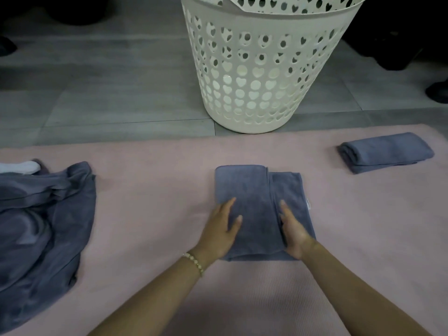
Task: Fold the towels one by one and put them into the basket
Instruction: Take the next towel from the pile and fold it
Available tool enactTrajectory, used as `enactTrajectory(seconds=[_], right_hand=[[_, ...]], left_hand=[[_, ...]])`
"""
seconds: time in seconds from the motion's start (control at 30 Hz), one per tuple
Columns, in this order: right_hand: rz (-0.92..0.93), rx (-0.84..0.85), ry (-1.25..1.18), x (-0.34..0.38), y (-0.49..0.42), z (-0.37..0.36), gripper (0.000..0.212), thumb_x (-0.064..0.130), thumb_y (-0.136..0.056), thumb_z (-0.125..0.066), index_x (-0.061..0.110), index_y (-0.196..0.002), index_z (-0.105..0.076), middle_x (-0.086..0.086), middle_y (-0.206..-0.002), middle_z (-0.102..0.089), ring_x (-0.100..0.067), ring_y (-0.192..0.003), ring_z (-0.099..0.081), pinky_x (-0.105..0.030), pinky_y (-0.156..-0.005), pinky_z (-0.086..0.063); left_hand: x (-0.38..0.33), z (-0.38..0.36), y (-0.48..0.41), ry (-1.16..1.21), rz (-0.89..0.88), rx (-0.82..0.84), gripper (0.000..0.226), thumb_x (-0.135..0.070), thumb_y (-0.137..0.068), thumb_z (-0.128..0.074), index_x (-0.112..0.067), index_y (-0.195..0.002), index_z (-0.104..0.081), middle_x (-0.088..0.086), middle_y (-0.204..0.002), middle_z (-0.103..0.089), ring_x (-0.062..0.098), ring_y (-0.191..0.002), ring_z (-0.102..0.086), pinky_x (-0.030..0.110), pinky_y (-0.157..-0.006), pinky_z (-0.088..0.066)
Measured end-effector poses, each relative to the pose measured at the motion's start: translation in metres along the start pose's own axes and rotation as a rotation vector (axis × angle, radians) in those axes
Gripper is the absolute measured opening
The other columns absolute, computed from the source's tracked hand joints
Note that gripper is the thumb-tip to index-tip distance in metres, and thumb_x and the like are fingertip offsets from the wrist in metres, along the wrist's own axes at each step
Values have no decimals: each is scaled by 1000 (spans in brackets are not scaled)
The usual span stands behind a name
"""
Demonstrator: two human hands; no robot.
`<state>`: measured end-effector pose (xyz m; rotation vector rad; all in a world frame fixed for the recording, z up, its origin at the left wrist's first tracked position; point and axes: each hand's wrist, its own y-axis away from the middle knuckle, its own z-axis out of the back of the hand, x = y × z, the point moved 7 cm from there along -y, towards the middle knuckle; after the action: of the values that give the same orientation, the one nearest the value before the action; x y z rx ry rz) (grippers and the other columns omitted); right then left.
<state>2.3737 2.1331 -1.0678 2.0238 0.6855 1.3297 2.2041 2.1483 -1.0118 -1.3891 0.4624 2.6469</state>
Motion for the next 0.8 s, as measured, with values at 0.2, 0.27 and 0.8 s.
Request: enactTrajectory(seconds=[0.2,0.27,0.8], right_hand=[[466,-355,627,27,2,-5,7,16,-91,-61,12,-96,-58,7,-85,-60,-11,-83,-59,-27,-78,-45],[557,-330,635,33,13,0,15,16,-93,-57,15,-108,-60,12,-92,-62,-1,-85,-57,-23,-82,-49],[194,-499,885,26,29,113,59,34,-74,-79,3,-117,-53,-2,-105,-59,-18,-95,-58,-21,-73,-45]], left_hand=[[37,-22,4,-430,-22,115,86,-80,-70,18,-30,-139,26,-14,-148,28,6,-141,17,20,-111,11],[36,-30,-2,-494,-37,121,93,-80,-55,33,-30,-133,34,-15,-144,35,6,-137,27,23,-110,16],[21,-63,-39,-229,177,-72,89,-50,-89,-52,-8,-151,-3,7,-157,-9,28,-143,-11,36,-116,-10]])
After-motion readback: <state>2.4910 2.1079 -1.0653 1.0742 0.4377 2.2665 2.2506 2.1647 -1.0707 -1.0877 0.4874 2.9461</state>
